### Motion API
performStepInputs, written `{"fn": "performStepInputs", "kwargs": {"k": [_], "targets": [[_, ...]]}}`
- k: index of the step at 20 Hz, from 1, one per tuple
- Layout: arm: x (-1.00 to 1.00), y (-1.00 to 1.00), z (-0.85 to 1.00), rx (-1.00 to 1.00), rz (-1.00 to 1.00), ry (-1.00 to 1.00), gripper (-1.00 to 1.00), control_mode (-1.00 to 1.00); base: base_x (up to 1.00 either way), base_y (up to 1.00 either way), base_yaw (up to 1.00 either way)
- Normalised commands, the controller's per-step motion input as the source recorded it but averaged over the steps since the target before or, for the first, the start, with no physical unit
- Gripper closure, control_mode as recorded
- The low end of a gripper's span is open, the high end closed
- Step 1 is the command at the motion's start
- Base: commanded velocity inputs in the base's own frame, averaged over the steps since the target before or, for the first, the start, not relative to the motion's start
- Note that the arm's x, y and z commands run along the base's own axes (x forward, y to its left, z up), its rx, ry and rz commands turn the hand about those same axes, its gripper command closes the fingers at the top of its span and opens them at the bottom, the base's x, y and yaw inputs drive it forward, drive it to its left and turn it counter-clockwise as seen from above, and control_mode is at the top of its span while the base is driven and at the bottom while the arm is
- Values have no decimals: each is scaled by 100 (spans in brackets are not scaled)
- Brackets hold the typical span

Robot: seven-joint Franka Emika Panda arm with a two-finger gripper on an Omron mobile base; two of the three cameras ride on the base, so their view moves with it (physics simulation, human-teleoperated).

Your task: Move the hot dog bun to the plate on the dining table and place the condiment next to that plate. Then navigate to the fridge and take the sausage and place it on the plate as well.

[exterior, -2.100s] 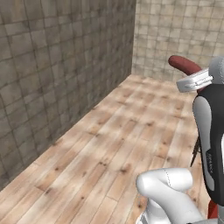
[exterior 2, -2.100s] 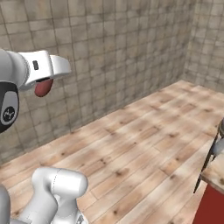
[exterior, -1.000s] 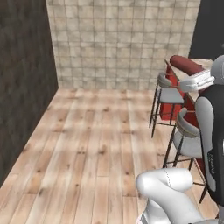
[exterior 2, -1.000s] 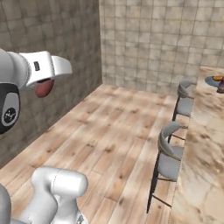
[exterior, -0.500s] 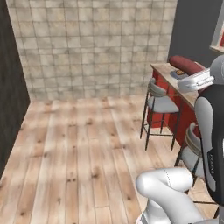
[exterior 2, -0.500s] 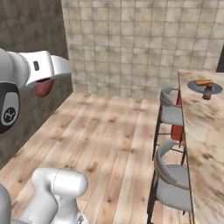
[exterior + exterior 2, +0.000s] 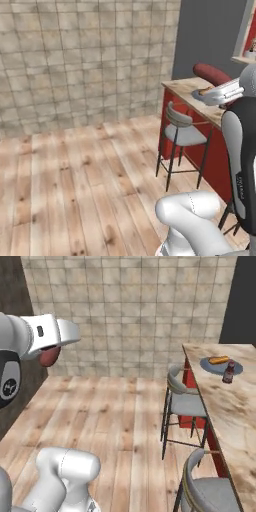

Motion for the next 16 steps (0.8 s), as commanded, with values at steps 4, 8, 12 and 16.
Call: {"fn": "performStepInputs", "kwargs": {"k": [4,8,12,16], "targets": [[0,0,0,0,0,0,100,100,100,50,-44],[0,0,0,0,0,0,100,100,100,62,-46],[0,0,0,0,0,0,100,100,100,87,-47],[0,0,0,0,0,0,100,100,95,77,-47]]}}
